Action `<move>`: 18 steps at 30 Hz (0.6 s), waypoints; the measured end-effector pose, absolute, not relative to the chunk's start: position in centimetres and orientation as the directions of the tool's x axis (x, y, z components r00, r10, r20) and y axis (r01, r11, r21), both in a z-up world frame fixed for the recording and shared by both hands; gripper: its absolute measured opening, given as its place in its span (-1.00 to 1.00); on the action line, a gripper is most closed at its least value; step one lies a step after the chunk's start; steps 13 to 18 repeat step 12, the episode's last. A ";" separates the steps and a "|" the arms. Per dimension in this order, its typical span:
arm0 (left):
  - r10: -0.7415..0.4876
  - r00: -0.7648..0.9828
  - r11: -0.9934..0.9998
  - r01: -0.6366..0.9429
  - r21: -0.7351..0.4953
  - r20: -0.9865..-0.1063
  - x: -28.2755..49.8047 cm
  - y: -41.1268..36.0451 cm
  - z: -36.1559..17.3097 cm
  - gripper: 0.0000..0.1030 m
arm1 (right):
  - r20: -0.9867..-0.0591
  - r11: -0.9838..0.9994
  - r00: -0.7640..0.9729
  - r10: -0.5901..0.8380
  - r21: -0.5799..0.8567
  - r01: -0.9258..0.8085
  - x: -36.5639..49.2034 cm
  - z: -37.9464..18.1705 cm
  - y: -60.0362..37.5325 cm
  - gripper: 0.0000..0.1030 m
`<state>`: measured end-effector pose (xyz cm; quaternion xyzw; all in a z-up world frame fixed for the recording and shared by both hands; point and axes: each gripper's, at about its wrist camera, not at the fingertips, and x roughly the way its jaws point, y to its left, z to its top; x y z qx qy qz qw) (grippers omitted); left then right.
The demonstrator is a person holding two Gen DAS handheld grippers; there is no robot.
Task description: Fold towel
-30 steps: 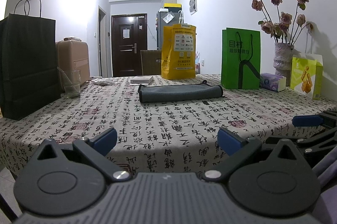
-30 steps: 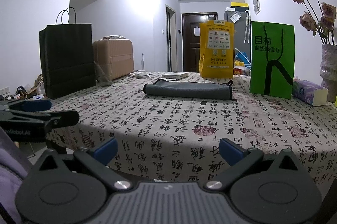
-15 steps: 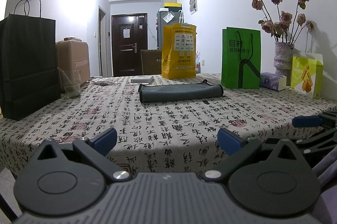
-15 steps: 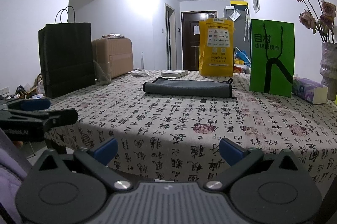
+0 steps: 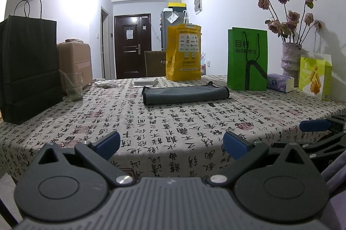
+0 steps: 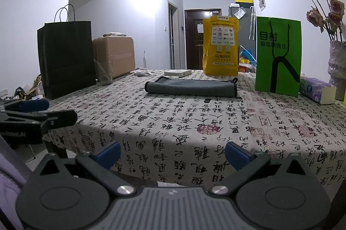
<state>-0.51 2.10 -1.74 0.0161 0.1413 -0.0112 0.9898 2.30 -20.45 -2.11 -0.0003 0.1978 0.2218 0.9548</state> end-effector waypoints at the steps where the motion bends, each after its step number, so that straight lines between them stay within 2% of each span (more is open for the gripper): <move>1: -0.016 0.959 0.999 0.025 0.029 -0.282 -0.5 2.1 -1.8 1.00 | -0.378 0.901 0.823 0.424 0.087 -0.424 2.3 -2.1 -20.4 1.00; 18: -0.033 0.943 0.999 0.043 0.024 -0.331 1.3 2.3 -2.7 1.00 | -0.399 0.910 0.824 0.402 0.072 -0.409 4.5 -3.8 -19.5 1.00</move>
